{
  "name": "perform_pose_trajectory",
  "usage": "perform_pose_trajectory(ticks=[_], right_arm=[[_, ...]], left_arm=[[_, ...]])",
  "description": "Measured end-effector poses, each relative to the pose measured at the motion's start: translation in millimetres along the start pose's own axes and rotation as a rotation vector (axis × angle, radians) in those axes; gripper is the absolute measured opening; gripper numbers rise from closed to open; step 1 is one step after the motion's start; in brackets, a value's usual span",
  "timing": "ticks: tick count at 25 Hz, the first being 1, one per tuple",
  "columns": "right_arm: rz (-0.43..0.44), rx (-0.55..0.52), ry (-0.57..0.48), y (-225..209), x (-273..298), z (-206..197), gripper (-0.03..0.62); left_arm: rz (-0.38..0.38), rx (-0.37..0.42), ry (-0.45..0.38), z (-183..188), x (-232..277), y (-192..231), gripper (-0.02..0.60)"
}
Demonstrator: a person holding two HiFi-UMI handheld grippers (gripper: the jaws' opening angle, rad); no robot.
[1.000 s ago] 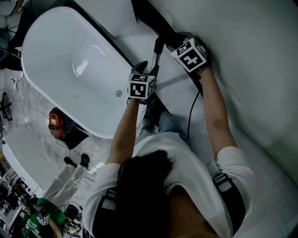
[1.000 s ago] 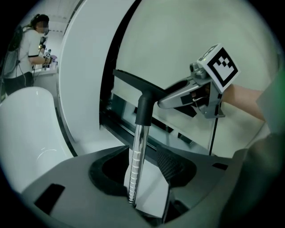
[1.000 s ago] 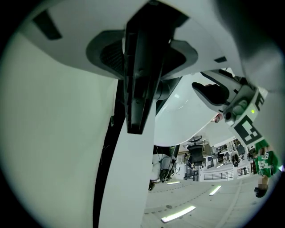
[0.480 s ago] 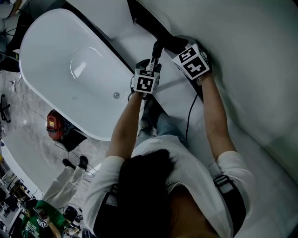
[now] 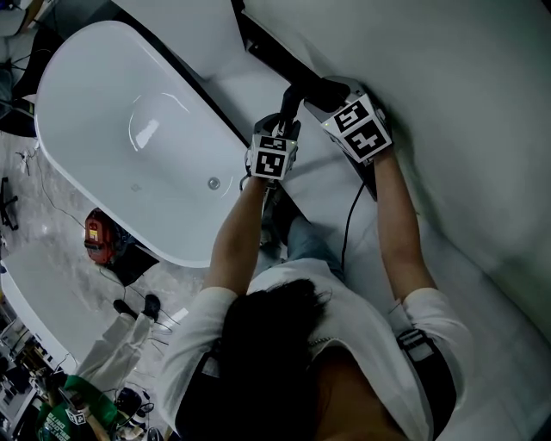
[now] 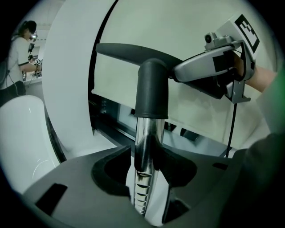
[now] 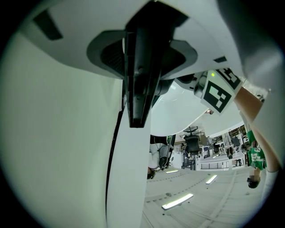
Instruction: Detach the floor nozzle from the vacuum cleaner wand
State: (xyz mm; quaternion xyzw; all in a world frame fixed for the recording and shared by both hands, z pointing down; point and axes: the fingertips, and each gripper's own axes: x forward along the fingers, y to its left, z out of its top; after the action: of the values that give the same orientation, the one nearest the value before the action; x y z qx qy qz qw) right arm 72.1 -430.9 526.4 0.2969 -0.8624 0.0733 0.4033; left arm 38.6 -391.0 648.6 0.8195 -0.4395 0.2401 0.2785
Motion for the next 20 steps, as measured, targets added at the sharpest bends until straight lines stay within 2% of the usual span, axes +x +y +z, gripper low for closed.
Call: perform_pose_trajectory(ticks=[3, 12, 20], right_arm=[[0.003, -0.005, -0.006, 1, -3, 2, 0.241], [0.012, -0.037, -0.029, 7, -17, 13, 0.241], [-0.004, -0.077, -0.03, 15, -31, 21, 0.245]], left_arm=[[-0.035, -0.007, -0.001, 3, 1, -4, 0.152], [-0.054, 0.007, -0.022, 11, -14, -12, 0.141], [-0.016, 0.009, -0.065, 18, -30, -14, 0.14]])
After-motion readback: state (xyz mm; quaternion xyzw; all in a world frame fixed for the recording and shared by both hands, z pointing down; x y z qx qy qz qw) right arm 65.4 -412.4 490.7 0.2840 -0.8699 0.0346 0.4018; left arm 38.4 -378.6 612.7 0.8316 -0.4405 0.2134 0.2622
